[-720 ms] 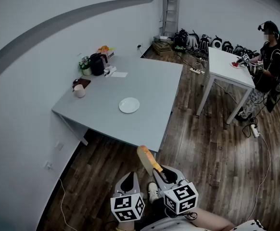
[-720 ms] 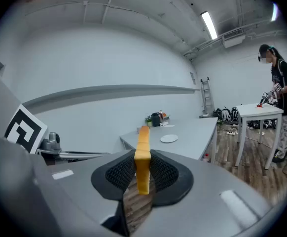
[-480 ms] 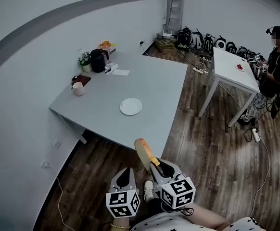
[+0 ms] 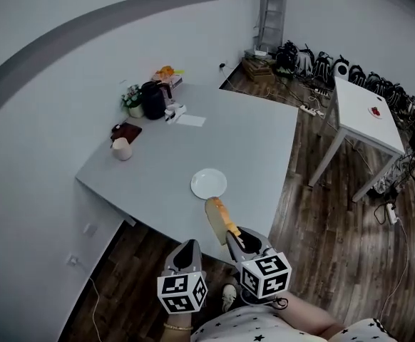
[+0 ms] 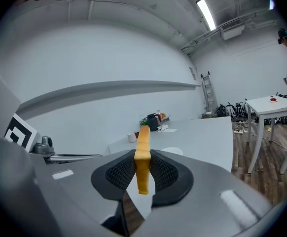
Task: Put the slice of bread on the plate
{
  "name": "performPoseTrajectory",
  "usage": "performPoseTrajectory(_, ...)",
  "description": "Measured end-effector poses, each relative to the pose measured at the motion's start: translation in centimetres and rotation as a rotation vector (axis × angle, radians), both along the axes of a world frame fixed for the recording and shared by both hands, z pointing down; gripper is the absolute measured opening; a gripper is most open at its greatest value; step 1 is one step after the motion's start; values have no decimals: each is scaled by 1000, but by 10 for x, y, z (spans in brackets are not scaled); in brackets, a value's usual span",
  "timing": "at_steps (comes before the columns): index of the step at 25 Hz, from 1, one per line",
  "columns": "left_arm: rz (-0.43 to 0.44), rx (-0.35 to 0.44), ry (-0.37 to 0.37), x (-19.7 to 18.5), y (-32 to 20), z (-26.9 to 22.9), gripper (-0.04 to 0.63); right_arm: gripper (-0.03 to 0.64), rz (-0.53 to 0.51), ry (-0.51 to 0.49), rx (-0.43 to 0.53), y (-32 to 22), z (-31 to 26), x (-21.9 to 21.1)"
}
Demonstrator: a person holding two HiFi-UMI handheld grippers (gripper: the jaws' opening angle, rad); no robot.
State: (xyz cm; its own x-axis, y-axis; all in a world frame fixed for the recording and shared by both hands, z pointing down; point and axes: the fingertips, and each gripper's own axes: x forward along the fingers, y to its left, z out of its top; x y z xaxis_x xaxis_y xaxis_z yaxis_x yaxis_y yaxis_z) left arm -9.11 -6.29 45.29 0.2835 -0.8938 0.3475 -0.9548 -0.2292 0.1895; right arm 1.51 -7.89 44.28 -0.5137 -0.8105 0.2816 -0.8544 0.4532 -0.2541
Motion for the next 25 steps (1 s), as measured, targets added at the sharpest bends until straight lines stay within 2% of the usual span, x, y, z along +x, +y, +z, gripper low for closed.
performPoseTrajectory(4,-4,-10,24,-3,-43,6,8,84,1,-2,-18,-44,9,-2)
performPoseTrajectory(9,1,-19,16,-4,-86,12,8,84,26,5,-38,-93,25,-3)
performPoseTrajectory(19,128,-26,-44,-14,-165,39,8,84,81,5,-145,-187,77,-27)
performPoseTrajectory(22,145,-50,-23,-22,-192,46,8,84,78,17,-186,-209,93,-39)
performPoseTrajectory(25,156,-75,-5,-28,-213,51,8,84,77,-26,-240,-225,105,-50)
